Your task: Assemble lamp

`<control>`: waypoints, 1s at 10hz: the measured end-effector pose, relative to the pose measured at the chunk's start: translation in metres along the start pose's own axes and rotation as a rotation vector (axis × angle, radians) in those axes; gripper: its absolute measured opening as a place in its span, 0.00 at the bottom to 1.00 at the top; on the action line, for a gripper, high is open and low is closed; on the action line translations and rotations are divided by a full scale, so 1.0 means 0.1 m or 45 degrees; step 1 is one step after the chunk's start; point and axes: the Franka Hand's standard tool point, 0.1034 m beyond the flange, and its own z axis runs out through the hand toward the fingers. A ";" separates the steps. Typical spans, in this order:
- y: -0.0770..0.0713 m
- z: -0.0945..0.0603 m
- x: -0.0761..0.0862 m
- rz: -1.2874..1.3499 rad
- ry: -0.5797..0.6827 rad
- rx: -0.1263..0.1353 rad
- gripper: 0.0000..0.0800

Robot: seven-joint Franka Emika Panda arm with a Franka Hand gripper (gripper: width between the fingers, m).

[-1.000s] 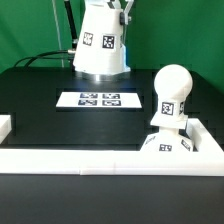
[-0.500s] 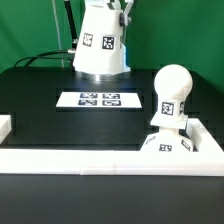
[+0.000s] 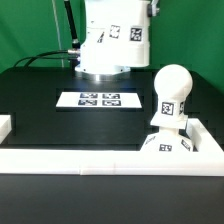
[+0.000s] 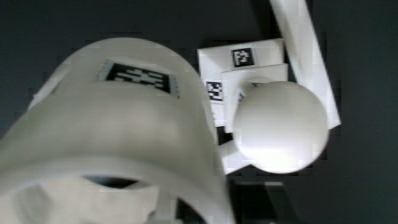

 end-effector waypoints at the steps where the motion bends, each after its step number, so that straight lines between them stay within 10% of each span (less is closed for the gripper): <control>1: -0.09 -0.05 0.00 0.004 -0.003 0.004 0.06; 10: -0.59 0.17 0.24 -0.019 0.015 -0.017 0.06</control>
Offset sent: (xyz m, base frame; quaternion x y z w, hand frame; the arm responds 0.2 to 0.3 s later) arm 0.0326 0.0292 0.0097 0.0116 -0.0092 0.0407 0.9991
